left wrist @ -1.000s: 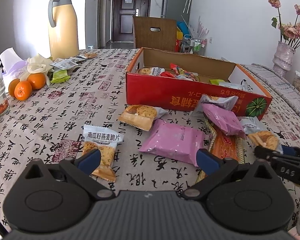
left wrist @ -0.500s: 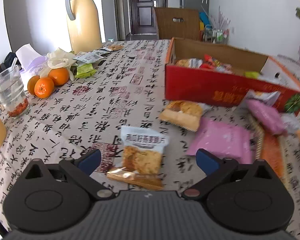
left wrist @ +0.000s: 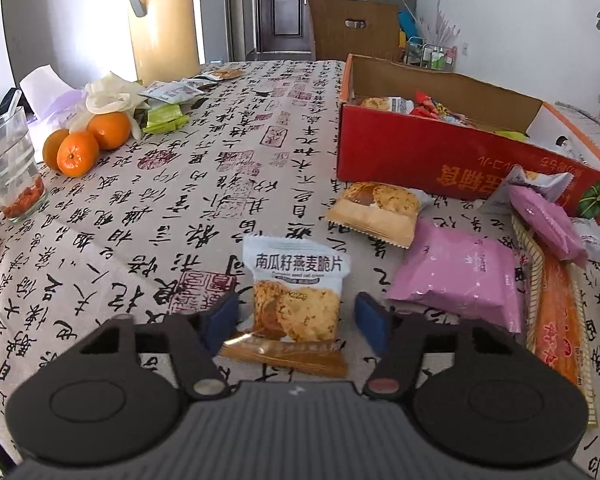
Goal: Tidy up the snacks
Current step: 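Grasp a clear bread packet with the right gripper while the left gripper grasps the pumpkin-seed cracker packet, then lift both packets and carry them over the cardboard box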
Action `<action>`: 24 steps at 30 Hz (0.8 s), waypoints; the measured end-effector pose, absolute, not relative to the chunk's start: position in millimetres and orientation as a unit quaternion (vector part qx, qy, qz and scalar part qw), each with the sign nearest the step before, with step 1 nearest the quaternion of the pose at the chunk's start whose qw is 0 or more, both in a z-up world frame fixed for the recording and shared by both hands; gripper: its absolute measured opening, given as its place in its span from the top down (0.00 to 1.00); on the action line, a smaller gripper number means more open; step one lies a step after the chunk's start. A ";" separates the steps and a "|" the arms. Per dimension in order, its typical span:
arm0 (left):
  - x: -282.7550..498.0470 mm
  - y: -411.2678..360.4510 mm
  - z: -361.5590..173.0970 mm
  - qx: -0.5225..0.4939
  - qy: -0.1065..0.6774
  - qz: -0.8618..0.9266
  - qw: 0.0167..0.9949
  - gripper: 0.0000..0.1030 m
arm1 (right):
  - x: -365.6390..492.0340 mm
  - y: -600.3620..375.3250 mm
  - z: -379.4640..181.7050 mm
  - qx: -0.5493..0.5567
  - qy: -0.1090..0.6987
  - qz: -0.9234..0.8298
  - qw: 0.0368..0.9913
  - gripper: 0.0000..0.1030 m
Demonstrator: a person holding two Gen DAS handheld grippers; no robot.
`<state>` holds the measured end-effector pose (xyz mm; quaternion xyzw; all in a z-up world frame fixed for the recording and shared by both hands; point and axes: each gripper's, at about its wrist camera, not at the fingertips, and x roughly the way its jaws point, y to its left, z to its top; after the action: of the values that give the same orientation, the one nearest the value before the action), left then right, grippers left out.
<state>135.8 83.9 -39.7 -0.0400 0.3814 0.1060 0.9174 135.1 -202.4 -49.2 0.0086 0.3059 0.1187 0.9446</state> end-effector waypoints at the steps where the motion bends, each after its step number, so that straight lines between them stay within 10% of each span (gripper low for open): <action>1: 135.3 83.8 -39.2 -0.041 0.380 0.104 0.918 0.51 | 135.1 -202.4 -49.2 0.009 0.306 0.119 0.944 0.55; 24: 127.1 62.5 -10.0 -0.039 0.336 0.079 0.938 0.60 | 133.5 -199.2 -41.6 0.008 0.294 0.123 0.948 0.55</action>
<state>127.1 62.5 -10.0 -0.0386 0.3355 0.0791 0.9379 133.5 -199.2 -41.6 0.0079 0.2937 0.1235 0.9479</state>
